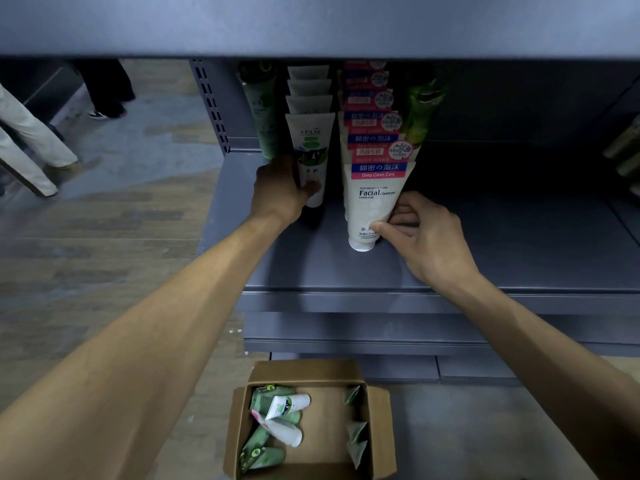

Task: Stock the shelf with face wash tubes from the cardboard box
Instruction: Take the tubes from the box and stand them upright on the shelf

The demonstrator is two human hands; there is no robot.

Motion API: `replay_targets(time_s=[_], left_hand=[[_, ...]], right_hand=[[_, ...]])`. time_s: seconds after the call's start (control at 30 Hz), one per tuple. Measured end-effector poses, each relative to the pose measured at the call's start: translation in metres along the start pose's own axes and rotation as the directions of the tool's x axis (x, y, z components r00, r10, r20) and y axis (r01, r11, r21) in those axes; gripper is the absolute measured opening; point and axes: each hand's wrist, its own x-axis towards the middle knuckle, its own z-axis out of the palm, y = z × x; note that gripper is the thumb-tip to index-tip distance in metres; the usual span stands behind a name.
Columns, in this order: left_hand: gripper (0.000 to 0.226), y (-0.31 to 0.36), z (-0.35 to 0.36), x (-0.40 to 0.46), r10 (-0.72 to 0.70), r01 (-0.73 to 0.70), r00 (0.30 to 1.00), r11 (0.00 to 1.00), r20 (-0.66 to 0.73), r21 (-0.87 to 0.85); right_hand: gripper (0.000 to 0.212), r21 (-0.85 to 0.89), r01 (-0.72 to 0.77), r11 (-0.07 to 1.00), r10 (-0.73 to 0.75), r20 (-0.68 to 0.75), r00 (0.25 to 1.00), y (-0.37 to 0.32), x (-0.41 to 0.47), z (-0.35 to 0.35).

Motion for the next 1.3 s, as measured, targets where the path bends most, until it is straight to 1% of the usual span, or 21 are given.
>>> replay_targets(time_s=[0.1, 0.17, 0.27, 0.37, 0.43, 0.53, 0.63, 0.73, 0.8, 1.0, 1.07, 1.1, 1.17, 1.23, 1.3], left_hand=[[0.057, 0.003, -0.001, -0.004, -0.019, 0.019, 1.000, 0.999, 0.002, -0.039], [0.056, 0.004, -0.003, -0.009, -0.033, 0.033, 0.999, 0.999, -0.001, -0.033], [0.047, 0.004, -0.008, -0.021, -0.016, 0.016, 1.000, 1.000, 0.008, 0.012], [0.037, 0.002, -0.016, -0.036, 0.014, -0.013, 1.000, 1.000, 0.026, -0.021], [0.035, 0.000, -0.022, -0.048, 0.030, -0.026, 0.998, 0.997, 0.052, -0.077], [0.037, -0.004, -0.033, -0.080, 0.090, -0.078, 0.986, 0.993, 0.139, -0.088], [0.036, -0.011, -0.037, -0.130, 0.224, -0.225, 0.952, 0.974, 0.207, -0.019], [0.035, -0.015, -0.042, -0.172, 0.284, -0.312, 0.923, 0.947, 0.258, 0.073], [0.035, -0.017, -0.049, -0.185, 0.285, -0.319, 0.922, 0.942, 0.262, 0.099], [0.034, -0.026, -0.076, -0.208, 0.302, -0.332, 0.924, 0.938, 0.234, 0.101], [0.034, -0.035, -0.080, -0.221, 0.298, -0.332, 0.924, 0.936, 0.241, 0.118], [0.035, -0.041, -0.079, -0.230, 0.288, -0.329, 0.923, 0.935, 0.256, 0.133], [0.036, -0.057, -0.072, -0.251, 0.256, -0.322, 0.913, 0.931, 0.318, 0.175], [0.036, -0.075, -0.061, -0.273, 0.212, -0.309, 0.896, 0.928, 0.391, 0.206], [0.036, -0.092, -0.052, -0.294, 0.154, -0.270, 0.884, 0.938, 0.441, 0.215]], right_hand=[[0.038, 0.019, -0.020, 1.000, 0.020, -0.006, 1.000, -0.002, -0.002, 0.001], [0.046, 0.034, -0.039, 0.999, 0.040, -0.016, 0.999, -0.003, -0.008, 0.002], [0.060, 0.066, -0.078, 0.995, 0.080, -0.029, 0.996, -0.003, -0.020, 0.004], [0.065, 0.070, -0.116, 0.991, 0.119, -0.037, 0.992, -0.003, -0.030, 0.007], [0.065, 0.059, -0.136, 0.989, 0.138, -0.036, 0.990, -0.004, -0.037, 0.008], [0.058, 0.058, -0.148, 0.987, 0.150, -0.039, 0.988, -0.006, -0.052, 0.010], [0.054, 0.041, -0.164, 0.986, 0.164, -0.001, 0.986, -0.008, -0.081, 0.014], [0.055, 0.029, -0.183, 0.983, 0.181, 0.037, 0.983, -0.011, -0.111, 0.022], [0.054, 0.035, -0.190, 0.981, 0.189, 0.033, 0.981, -0.015, -0.126, 0.028], [0.052, 0.016, -0.178, 0.984, 0.178, 0.003, 0.984, -0.033, -0.153, 0.039], [0.049, -0.037, -0.164, 0.986, 0.163, -0.010, 0.987, -0.037, -0.165, 0.043], [0.048, -0.096, -0.148, 0.984, 0.148, -0.007, 0.989, -0.037, -0.173, 0.046], [0.048, -0.288, -0.096, 0.953, 0.112, 0.039, 0.993, -0.032, -0.192, 0.053], [0.049, -0.447, -0.061, 0.892, 0.121, 0.107, 0.987, -0.024, -0.213, 0.062], [0.050, -0.482, -0.074, 0.873, 0.163, 0.144, 0.976, -0.012, -0.232, 0.072]])
